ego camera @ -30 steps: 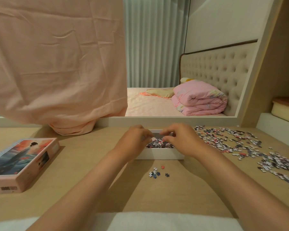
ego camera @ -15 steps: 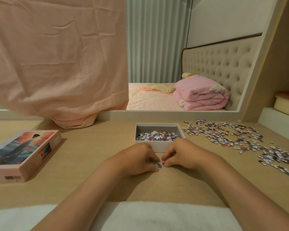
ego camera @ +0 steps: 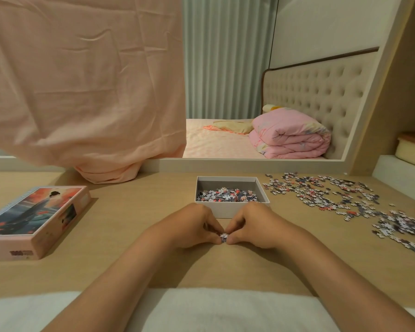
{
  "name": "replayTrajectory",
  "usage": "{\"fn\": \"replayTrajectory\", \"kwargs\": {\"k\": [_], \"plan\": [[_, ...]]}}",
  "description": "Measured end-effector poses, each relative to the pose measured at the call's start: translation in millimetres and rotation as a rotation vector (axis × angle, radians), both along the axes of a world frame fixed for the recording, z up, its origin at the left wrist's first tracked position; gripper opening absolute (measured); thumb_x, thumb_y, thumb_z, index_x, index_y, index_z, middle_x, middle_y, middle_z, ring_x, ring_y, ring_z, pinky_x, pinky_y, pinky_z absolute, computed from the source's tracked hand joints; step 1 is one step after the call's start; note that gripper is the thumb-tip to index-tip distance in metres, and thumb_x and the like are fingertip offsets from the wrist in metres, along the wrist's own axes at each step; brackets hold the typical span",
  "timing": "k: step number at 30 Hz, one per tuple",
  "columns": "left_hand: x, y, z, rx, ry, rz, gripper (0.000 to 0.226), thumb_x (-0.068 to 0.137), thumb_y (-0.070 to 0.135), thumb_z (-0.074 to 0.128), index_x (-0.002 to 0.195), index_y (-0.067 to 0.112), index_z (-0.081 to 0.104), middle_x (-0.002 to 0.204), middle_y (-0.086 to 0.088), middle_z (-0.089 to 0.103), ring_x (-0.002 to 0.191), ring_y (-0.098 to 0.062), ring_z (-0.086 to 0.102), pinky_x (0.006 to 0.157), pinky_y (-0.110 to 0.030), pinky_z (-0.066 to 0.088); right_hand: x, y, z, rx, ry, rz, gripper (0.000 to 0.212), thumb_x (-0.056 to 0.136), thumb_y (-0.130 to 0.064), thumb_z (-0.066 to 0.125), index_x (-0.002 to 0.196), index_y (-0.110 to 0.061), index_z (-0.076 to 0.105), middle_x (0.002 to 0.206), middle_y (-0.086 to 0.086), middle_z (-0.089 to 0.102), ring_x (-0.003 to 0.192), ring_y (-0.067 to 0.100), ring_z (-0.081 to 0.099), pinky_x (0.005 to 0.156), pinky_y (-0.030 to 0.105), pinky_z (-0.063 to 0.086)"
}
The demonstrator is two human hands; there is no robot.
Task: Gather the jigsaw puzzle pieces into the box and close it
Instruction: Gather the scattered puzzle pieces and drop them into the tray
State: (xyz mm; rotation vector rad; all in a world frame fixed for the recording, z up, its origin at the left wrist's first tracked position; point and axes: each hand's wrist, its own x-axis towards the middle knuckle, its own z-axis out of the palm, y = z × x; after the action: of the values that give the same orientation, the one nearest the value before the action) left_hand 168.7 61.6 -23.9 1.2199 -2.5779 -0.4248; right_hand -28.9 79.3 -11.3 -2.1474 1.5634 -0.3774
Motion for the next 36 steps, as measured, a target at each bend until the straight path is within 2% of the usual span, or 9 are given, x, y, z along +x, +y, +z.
{"fn": "replayTrajectory", "kwargs": {"k": [4, 9, 16, 20, 23, 26, 31, 34, 36], "plan": [[-2, 0, -3, 0.038, 0.075, 0.053, 0.022, 0.078, 0.034, 0.079, 0.100, 0.031, 0.078, 0.081, 0.014, 0.068, 0.071, 0.002, 0.057, 0.065, -0.013, 0.044, 5, 1, 0, -0.009, -0.010, -0.015, 0.012, 0.075, -0.029, 0.085, 0.086, -0.028, 0.081, 0.081, -0.013, 0.075, 0.073, -0.003, 0.063, 0.063, 0.011, 0.044], [0, -1, -9, 0.138, 0.137, 0.068, 0.015, 0.078, 0.035, 0.079, 0.091, 0.032, 0.072, 0.082, 0.012, 0.069, 0.073, -0.001, 0.060, 0.069, -0.021, 0.049, 3, 3, 4, 0.027, -0.003, -0.012, 0.009, 0.077, -0.029, 0.084, 0.081, -0.026, 0.076, 0.073, -0.014, 0.068, 0.066, -0.003, 0.056, 0.059, 0.013, 0.042], [-5, -1, -9, 0.090, 0.164, 0.019, 0.011, 0.078, 0.027, 0.080, 0.087, 0.025, 0.075, 0.084, 0.009, 0.071, 0.075, -0.008, 0.061, 0.068, -0.021, 0.049, 4, 2, 5, 0.052, 0.019, 0.011, 0.011, 0.076, -0.026, 0.084, 0.084, -0.023, 0.076, 0.076, -0.012, 0.068, 0.070, 0.001, 0.057, 0.061, 0.017, 0.042], [-7, 0, -10, 0.073, 0.215, 0.013, 0.011, 0.076, 0.022, 0.081, 0.085, 0.024, 0.075, 0.078, 0.010, 0.071, 0.068, 0.001, 0.058, 0.063, -0.011, 0.042, 4, 2, 6, 0.067, -0.003, 0.004, 0.012, 0.076, -0.025, 0.085, 0.082, -0.021, 0.076, 0.072, -0.010, 0.067, 0.066, 0.003, 0.058, 0.062, 0.023, 0.051], [-7, 0, -11, 0.077, 0.278, 0.016, 0.014, 0.075, 0.017, 0.082, 0.082, 0.026, 0.074, 0.076, 0.008, 0.071, 0.068, 0.001, 0.059, 0.066, -0.017, 0.048, 1, 0, 3, 0.097, -0.067, -0.007, 0.011, 0.077, -0.020, 0.084, 0.079, -0.016, 0.074, 0.067, -0.004, 0.067, 0.060, 0.011, 0.062, 0.062, 0.032, 0.058], [-11, 0, -9, 0.053, 0.368, 0.051, 0.013, 0.074, 0.014, 0.082, 0.078, 0.024, 0.073, 0.073, 0.006, 0.071, 0.066, -0.001, 0.061, 0.066, -0.023, 0.052, -3, -3, 4, 0.081, -0.168, -0.005, 0.010, 0.079, -0.014, 0.081, 0.076, -0.013, 0.072, 0.062, 0.002, 0.067, 0.051, 0.010, 0.059, 0.050, 0.026, 0.052], [-19, -19, 24, -0.051, 0.577, 0.166, 0.006, 0.081, 0.015, 0.078, 0.086, 0.018, 0.076, 0.077, 0.005, 0.073, 0.070, -0.007, 0.066, 0.063, -0.020, 0.053, -7, -26, 31, -0.246, -0.309, -0.110, 0.010, 0.076, -0.018, 0.083, 0.074, -0.020, 0.074, 0.060, -0.009, 0.065, 0.048, -0.004, 0.053, 0.048, 0.011, 0.039], [-23, -40, 40, -0.166, 0.457, 0.220, 0.009, 0.086, 0.020, 0.073, 0.094, 0.020, 0.077, 0.085, 0.007, 0.074, 0.076, -0.004, 0.066, 0.070, -0.019, 0.050, -7, -45, 43, -0.343, -0.261, -0.153, 0.005, 0.080, -0.028, 0.080, 0.080, -0.025, 0.076, 0.074, -0.010, 0.071, 0.067, 0.002, 0.062, 0.059, 0.018, 0.045], [-24, -50, 40, -0.172, 0.280, 0.234, 0.016, 0.090, 0.026, 0.068, 0.104, 0.022, 0.076, 0.097, 0.006, 0.074, 0.081, -0.006, 0.063, 0.073, -0.022, 0.047, -10, -52, 43, -0.269, -0.085, -0.130, 0.009, 0.085, -0.036, 0.074, 0.090, -0.030, 0.078, 0.085, -0.011, 0.073, 0.080, 0.008, 0.065, 0.071, 0.026, 0.051]]}}
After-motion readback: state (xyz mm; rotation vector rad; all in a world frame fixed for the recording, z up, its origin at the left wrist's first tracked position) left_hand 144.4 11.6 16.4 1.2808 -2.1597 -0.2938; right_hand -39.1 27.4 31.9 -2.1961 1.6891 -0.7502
